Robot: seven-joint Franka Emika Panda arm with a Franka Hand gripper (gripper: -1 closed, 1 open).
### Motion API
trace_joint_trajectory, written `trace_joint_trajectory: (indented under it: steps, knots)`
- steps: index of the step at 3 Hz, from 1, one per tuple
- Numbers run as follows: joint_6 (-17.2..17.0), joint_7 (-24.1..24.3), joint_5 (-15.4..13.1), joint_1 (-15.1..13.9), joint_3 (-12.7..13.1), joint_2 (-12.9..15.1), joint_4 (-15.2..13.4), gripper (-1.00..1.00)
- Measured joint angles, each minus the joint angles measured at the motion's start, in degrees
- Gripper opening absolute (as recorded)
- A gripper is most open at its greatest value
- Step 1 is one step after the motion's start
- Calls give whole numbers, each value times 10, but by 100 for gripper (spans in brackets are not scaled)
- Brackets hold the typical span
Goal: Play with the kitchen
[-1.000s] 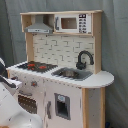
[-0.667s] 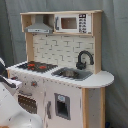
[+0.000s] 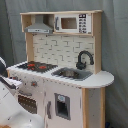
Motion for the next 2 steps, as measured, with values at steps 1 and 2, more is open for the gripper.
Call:
trace_joint_trajectory:
  steps: [1,2]
  knots:
    - [-4,-47,34,-1,0,0,3,100]
    - [-5,-87,72,-2,0,-14,18,100]
